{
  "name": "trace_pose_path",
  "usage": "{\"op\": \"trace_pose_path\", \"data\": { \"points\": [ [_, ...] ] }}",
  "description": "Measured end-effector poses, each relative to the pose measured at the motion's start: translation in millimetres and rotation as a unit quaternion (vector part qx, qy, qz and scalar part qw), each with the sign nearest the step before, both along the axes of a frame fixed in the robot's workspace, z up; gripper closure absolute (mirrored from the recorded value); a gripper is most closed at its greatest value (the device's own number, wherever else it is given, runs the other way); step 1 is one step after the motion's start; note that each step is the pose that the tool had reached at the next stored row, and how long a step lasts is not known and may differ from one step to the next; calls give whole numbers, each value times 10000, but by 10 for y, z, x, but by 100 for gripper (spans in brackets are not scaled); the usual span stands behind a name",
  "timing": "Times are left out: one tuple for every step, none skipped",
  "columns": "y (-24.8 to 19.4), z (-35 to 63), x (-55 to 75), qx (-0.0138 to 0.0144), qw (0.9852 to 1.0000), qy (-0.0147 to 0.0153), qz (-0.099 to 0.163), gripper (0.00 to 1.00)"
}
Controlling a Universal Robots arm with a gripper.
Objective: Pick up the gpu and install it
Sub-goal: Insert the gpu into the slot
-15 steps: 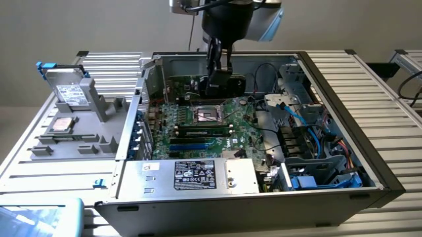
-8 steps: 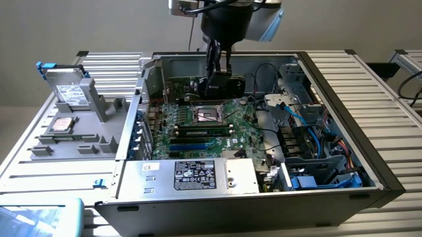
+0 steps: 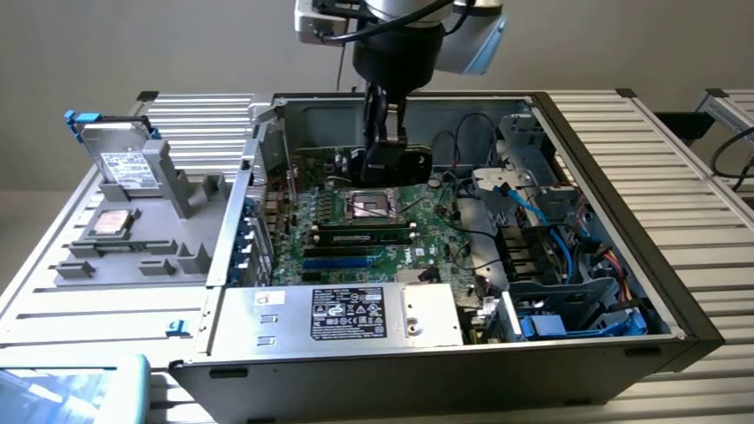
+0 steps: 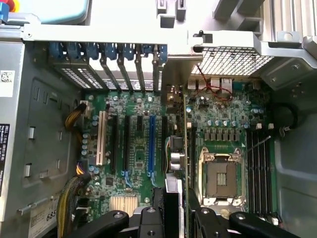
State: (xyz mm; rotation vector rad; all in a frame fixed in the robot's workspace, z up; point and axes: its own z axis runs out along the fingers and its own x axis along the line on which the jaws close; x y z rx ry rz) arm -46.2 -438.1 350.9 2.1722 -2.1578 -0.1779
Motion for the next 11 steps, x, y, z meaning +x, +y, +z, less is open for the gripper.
{"op": "trace_pose_path", "data": {
  "points": [
    [-17,-18,0,11,10000,0,0,71],
    [-25,-36,0,16,10000,-1,0,71],
    [-34,-50,0,18,10000,0,0,71],
    [-43,-63,0,22,10000,0,0,71],
    [-51,-76,-2,26,10000,-1,0,71],
    [-62,-88,-5,30,10000,0,-1,71],
    [-75,-99,-6,37,10000,0,0,71],
    [-91,-109,-5,45,10000,-1,0,71],
    [-104,-117,-6,53,10000,-1,0,71],
    [-115,-126,-6,58,10000,-1,0,71],
    [-125,-135,-7,65,10000,0,0,71]
  ]
}}
